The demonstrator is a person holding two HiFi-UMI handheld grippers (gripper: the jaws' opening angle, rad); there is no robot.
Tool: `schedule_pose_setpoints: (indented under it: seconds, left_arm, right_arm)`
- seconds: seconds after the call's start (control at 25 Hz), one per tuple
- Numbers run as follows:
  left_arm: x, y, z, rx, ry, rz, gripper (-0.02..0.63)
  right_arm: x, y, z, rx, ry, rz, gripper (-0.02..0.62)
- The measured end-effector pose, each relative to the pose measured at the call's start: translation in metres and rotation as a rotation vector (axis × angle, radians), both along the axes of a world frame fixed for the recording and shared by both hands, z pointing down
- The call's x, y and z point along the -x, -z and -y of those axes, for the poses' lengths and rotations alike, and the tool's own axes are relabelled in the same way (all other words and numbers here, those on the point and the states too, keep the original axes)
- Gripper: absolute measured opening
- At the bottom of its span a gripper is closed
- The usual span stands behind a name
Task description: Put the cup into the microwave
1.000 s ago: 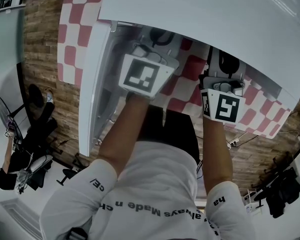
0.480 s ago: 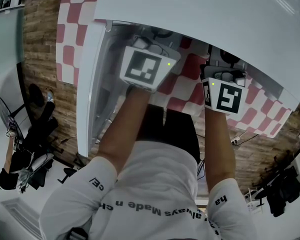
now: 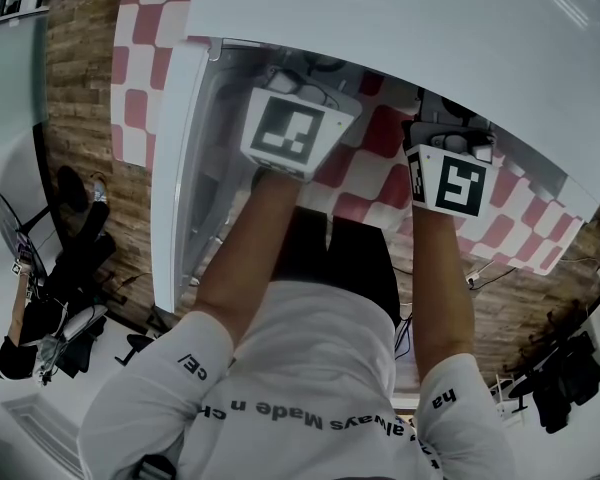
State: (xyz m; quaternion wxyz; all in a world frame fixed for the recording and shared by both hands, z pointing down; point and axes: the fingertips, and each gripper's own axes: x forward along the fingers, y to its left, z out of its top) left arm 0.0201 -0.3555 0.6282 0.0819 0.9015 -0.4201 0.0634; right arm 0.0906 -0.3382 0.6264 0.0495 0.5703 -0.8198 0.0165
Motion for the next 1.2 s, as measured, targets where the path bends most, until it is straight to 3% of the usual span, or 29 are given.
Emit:
schedule_pose_setpoints:
  seconds: [0.68, 0.84, 1.2]
  left_arm:
    - [-0.003, 0.001, -0.018, 0.051, -0.017, 0.055, 0.005]
    - [-0.001, 0.009, -0.023, 0.058, -0.015, 0.069, 0.005]
    - [0.006, 0.041, -0.051, 0.112, -0.007, 0.084, 0.005]
  right_arm:
    - [0.001, -0.022, -0.009, 0.137, 0.027, -0.014, 0.065]
    - [0.001, -0.015, -0.012, 0.162, 0.028, -0.015, 0.098]
    - [0.001, 0.021, -0.036, 0.201, 0.029, -0.027, 0.094]
